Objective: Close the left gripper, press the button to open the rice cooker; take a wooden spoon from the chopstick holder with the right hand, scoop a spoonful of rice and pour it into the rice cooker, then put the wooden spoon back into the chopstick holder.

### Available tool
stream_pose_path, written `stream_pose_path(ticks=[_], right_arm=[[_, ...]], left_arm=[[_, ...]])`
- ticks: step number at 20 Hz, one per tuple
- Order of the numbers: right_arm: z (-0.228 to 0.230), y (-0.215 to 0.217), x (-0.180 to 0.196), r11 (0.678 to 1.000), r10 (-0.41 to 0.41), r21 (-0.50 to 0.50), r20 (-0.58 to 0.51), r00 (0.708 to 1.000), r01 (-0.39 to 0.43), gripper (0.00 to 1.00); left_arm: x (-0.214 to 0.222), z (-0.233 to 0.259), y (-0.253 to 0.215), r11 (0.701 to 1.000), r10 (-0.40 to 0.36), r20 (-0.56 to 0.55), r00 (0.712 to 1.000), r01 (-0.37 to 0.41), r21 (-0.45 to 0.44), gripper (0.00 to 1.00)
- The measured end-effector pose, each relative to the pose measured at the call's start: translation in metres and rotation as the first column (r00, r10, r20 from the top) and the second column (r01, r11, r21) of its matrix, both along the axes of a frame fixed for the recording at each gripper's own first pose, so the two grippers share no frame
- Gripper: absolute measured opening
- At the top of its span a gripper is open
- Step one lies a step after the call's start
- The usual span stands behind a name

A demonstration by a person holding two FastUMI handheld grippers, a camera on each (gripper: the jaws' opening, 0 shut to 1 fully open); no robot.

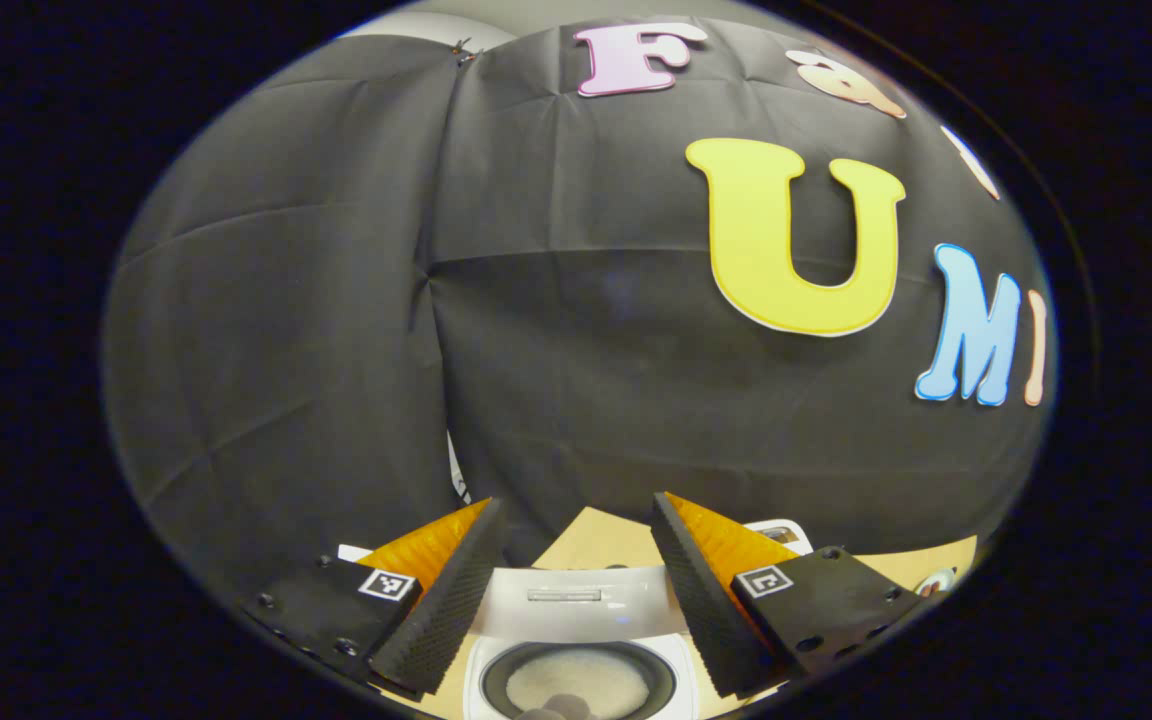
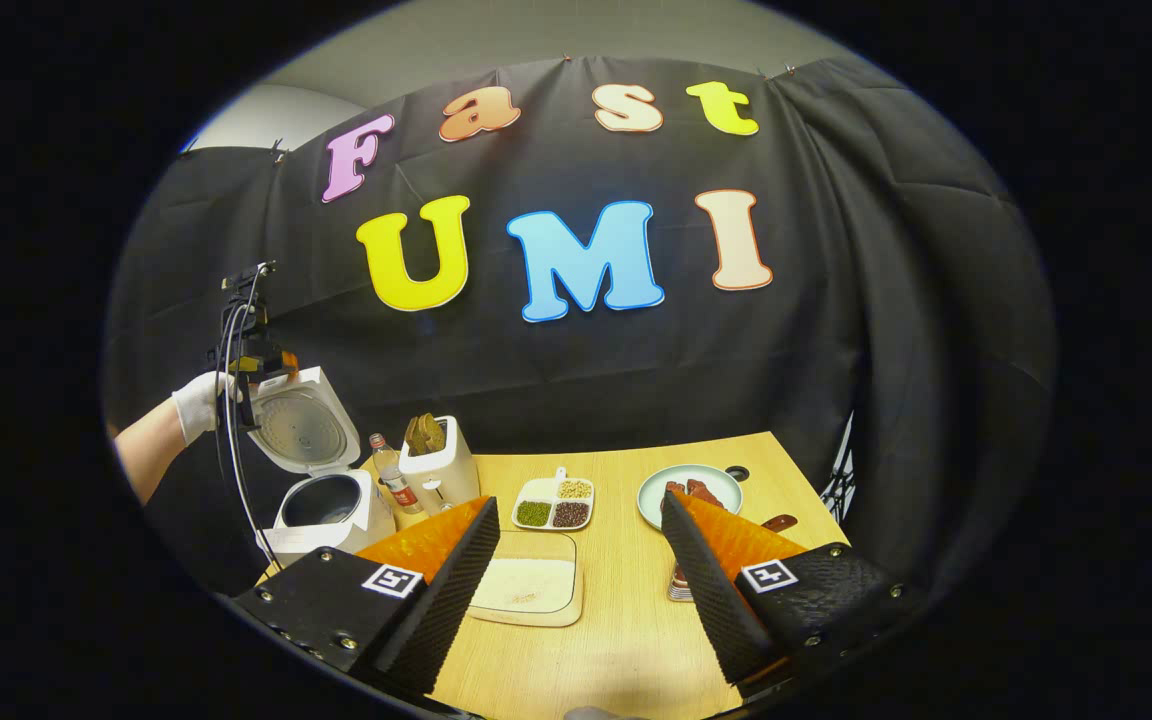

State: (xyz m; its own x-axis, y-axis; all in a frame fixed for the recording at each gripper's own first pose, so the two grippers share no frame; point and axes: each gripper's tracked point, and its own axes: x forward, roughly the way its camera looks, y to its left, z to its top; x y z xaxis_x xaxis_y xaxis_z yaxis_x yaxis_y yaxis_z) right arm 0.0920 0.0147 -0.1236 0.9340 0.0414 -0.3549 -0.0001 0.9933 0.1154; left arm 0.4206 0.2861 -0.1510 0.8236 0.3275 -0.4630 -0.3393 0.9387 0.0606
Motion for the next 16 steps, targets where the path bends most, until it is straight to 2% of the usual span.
stream_pose_path(ticks=[9, 13, 16], right_arm=[[-0.025, 0.006, -0.014, 0.996, 0.074, 0.059, -0.052, 0.996, -0.071, 1.00], [-0.028, 0.007, -0.023, 0.993, 0.100, 0.063, -0.060, 0.993, -0.096, 1.00], [-0.031, 0.005, -0.028, 0.992, 0.106, 0.069, -0.069, 0.992, -0.101, 1.00]], left_arm=[[-0.082, -0.028, -0.032, 0.999, -0.023, -0.056, 0.998, 0.021, -0.031, 1.00], [-0.121, -0.081, -0.046, 0.995, -0.024, -0.172, 0.985, 0.007, -0.099, 0.99], [-0.138, -0.119, -0.051, 0.994, -0.027, -0.236, 0.971, 0.001, -0.108, 0.99]])
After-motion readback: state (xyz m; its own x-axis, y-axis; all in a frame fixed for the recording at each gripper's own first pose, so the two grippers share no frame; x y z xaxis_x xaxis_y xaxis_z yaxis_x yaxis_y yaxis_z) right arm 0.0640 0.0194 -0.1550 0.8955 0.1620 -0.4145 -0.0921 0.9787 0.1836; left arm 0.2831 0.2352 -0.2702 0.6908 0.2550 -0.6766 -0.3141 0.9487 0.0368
